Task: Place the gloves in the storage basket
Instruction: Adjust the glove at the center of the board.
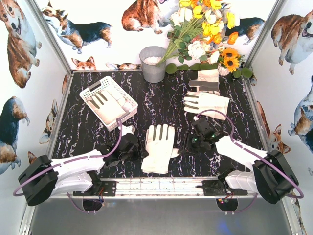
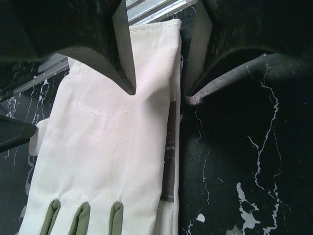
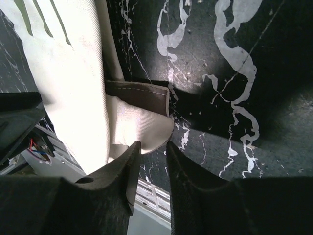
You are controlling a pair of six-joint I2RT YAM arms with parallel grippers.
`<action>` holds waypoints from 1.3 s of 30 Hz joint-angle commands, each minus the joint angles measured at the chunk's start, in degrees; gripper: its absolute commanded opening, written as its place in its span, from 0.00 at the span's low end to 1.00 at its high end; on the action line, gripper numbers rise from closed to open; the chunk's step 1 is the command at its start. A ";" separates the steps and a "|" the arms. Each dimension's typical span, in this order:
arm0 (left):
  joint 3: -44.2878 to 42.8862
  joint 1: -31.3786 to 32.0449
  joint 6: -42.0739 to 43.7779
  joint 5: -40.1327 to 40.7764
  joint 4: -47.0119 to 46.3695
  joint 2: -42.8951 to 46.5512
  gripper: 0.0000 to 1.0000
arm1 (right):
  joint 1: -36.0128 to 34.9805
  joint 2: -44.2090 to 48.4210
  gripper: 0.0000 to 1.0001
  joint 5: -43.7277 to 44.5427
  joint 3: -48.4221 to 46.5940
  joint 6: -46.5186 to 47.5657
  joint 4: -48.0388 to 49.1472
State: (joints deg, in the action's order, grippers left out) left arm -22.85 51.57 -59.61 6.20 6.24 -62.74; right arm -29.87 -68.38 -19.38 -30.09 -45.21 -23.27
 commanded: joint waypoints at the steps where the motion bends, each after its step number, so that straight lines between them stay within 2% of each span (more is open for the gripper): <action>1: -0.22 -0.77 0.86 -2.49 -2.68 -1.97 0.37 | 0.07 -0.58 0.27 -1.48 0.20 -0.34 5.34; 9: 0.15 -0.86 0.73 -1.92 -2.00 -2.61 0.22 | 0.07 -1.37 0.18 -2.33 0.31 -0.03 5.75; 16: -0.22 -0.87 0.85 -0.73 -0.54 -0.57 0.07 | 0.07 0.46 0.00 -2.33 -0.76 0.16 4.63; 20: -0.24 -0.86 0.91 -0.28 0.82 0.87 0.02 | 0.07 0.88 0.00 -2.43 -1.92 0.45 3.95; 39: 1.42 -0.77 -0.99 -0.83 1.79 3.28 0.00 | 0.07 -2.48 0.00 -2.68 -6.14 1.50 5.27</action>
State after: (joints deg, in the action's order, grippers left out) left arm -22.06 51.03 -60.01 5.32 7.60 -59.72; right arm -29.87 -70.19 -21.41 -33.50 -44.64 -20.73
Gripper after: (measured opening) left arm 0.006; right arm 0.015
